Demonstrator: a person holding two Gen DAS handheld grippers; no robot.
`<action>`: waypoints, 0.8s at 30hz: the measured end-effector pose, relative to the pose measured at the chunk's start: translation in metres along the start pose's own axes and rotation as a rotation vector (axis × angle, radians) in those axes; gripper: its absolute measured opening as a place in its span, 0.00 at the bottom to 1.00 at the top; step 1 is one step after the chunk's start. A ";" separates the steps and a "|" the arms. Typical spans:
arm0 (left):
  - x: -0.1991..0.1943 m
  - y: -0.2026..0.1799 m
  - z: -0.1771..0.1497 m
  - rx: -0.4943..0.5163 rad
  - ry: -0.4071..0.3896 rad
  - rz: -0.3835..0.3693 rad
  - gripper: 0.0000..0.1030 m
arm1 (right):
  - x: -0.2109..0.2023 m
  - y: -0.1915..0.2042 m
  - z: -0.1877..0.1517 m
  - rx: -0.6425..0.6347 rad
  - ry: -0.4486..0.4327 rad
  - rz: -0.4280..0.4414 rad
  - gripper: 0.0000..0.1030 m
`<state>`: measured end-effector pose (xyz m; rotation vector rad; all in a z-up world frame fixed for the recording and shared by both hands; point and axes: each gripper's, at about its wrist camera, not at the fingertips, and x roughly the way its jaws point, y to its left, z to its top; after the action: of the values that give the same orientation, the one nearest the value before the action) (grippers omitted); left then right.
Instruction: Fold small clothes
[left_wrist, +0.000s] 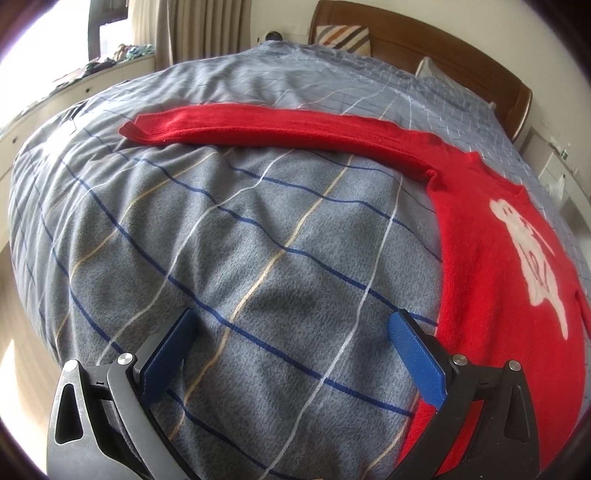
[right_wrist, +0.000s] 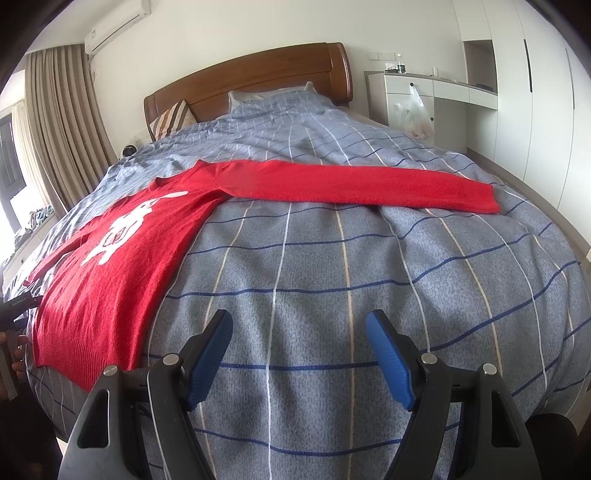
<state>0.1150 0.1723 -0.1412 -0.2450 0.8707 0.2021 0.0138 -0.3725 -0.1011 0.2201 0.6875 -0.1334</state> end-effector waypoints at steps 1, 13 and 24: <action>0.000 -0.001 -0.001 0.009 0.001 0.006 1.00 | 0.000 0.000 0.000 0.000 0.001 0.000 0.72; -0.016 0.000 -0.001 0.002 -0.068 -0.043 0.99 | 0.005 0.002 -0.001 -0.009 0.013 0.005 0.72; -0.034 0.014 0.002 -0.072 -0.172 -0.045 0.99 | 0.005 0.002 -0.001 -0.010 0.013 0.004 0.72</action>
<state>0.0913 0.1838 -0.1152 -0.3097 0.6877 0.2100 0.0172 -0.3703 -0.1046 0.2124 0.7008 -0.1247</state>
